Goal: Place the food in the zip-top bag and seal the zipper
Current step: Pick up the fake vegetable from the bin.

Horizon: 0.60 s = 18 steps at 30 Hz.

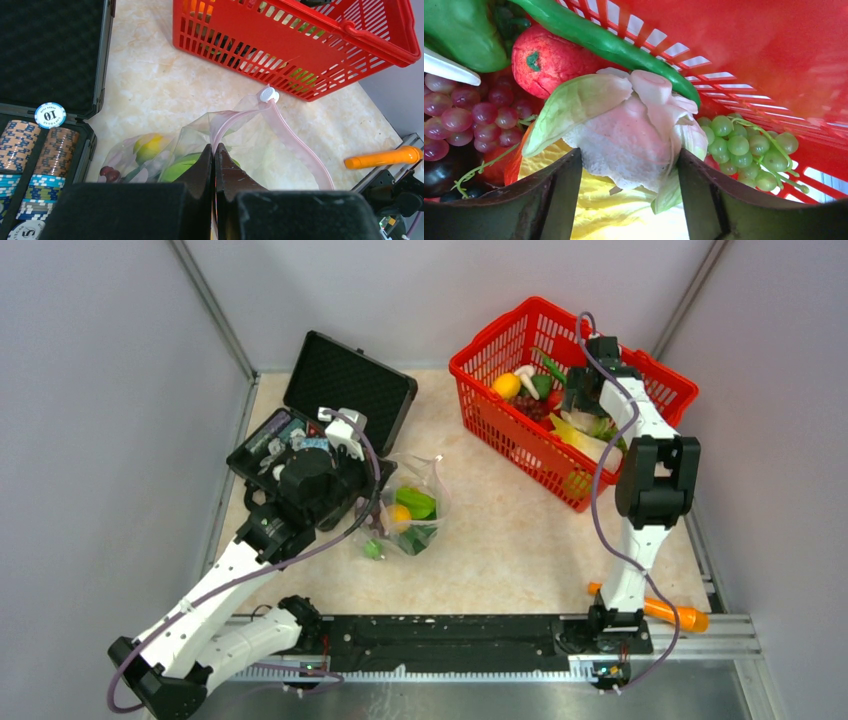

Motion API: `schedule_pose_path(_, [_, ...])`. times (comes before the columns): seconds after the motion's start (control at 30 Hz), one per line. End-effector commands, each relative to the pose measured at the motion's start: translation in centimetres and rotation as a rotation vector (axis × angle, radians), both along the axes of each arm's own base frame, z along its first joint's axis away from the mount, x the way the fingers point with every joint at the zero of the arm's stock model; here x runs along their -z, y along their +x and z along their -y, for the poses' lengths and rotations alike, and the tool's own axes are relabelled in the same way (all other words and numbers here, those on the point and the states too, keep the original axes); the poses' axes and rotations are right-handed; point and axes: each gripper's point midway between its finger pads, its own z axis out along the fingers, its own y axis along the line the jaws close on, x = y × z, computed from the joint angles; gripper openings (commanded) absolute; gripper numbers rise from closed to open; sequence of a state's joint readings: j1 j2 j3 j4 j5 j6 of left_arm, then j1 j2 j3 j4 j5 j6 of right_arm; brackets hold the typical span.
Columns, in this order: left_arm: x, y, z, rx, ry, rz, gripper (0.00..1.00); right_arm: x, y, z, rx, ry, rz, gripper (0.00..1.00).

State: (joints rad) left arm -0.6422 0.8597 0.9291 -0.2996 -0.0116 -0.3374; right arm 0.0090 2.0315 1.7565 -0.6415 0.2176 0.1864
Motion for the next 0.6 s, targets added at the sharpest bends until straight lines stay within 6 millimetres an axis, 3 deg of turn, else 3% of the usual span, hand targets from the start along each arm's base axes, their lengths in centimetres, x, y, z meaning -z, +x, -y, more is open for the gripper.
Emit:
schedule_pose_path(0.0, [-1.3,0.2,0.2,0.006,-0.022,0.045,0.00,-0.5,0.3,-0.3,-0.007,0.014,0.000,0.57])
schedule_pose_path(0.03, [-1.3,0.3,0.2,0.005,-0.022,0.043,0.00,-0.7,0.3,-0.3,-0.013,0.011,0.010,0.46])
schedule_pose_path(0.17, [-1.0,0.4,0.2,0.004,-0.021,0.036,0.00,-4.3,0.5,-0.4,-0.017,0.017,0.141,0.19])
schedule_pose_path(0.23, [-1.1,0.4,0.3,0.003,-0.020,0.035,0.00,-6.9,0.5,-0.6,-0.026,0.027,0.221,0.12])
schedule_pose_path(0.37, [-1.1,0.6,0.4,0.004,-0.022,0.033,0.00,-12.3,-0.2,-1.2,-0.055,0.046,0.371,0.00])
schedule_pose_path(0.57, [-0.8,0.4,1.1,0.036,-0.024,0.018,0.00,-16.7,-1.9,-2.2,-0.117,0.073,0.491,0.00])
